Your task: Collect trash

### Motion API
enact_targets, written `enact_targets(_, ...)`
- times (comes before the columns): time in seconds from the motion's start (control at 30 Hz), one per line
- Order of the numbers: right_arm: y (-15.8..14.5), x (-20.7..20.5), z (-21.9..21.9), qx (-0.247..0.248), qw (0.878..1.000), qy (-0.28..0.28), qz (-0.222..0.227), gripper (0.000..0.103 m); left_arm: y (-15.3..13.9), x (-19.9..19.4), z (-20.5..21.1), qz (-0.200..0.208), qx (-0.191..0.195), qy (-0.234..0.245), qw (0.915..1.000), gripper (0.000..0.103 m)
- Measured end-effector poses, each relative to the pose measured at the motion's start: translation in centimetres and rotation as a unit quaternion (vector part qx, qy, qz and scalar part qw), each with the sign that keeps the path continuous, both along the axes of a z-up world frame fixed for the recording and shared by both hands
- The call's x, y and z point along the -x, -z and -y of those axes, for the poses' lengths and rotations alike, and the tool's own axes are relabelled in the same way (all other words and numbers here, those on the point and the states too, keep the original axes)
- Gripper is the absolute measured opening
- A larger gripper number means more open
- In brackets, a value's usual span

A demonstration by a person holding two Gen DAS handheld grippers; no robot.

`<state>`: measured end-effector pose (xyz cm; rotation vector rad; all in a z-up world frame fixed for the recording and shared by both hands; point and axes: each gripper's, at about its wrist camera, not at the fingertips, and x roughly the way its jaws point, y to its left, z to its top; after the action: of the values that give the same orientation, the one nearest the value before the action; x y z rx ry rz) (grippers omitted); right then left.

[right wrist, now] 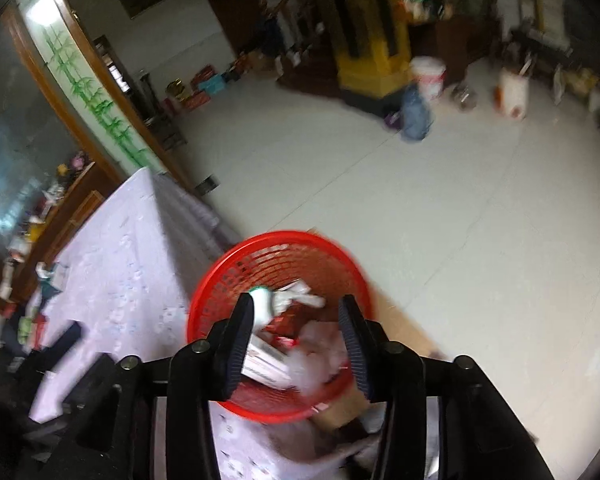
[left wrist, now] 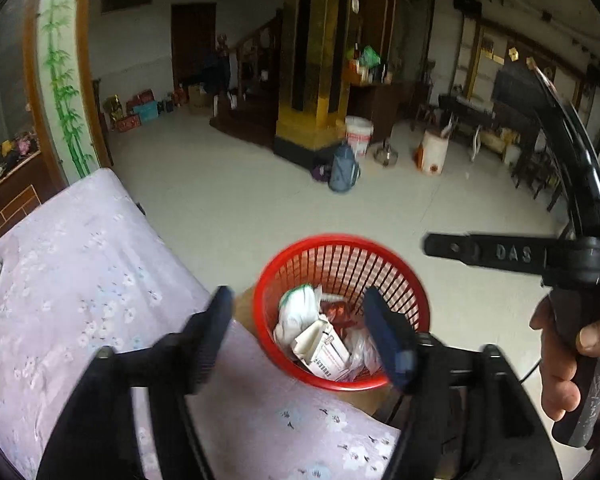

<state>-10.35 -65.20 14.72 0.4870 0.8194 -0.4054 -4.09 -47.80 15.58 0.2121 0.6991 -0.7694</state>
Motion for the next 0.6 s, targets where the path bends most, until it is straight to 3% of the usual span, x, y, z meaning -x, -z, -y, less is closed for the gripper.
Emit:
enact_targets(0.07, -1.8, 1.9, -1.9, 0.050, 0.999, 0.010, 0.001, 0.074, -1.7, 1.1, -2.3, 0.015, 0.012, -0.005, 0.9998, 0.088)
enact_targets(0.1, -2.7, 3.0, -3.1, 0.073, 0.997, 0.015, 0.001, 0.077, -2.3, 1.5, -3.1, 0.020, 0.016, -0.006, 0.9996, 0.090)
enact_targets(0.33, -4.8, 8.8, -9.2, 0.133, 0.991, 0.032, -0.004, 0.082, -4.4, 3.8, -9.9, 0.044, 0.010, -0.034, 0.9984, 0.097)
enact_targets(0.6, -4.6, 11.4, -13.0, 0.149, 0.988, 0.027, -0.017, 0.082, -4.1, 5.6, -13.5, 0.049, -0.002, -0.047, 0.9977, 0.097)
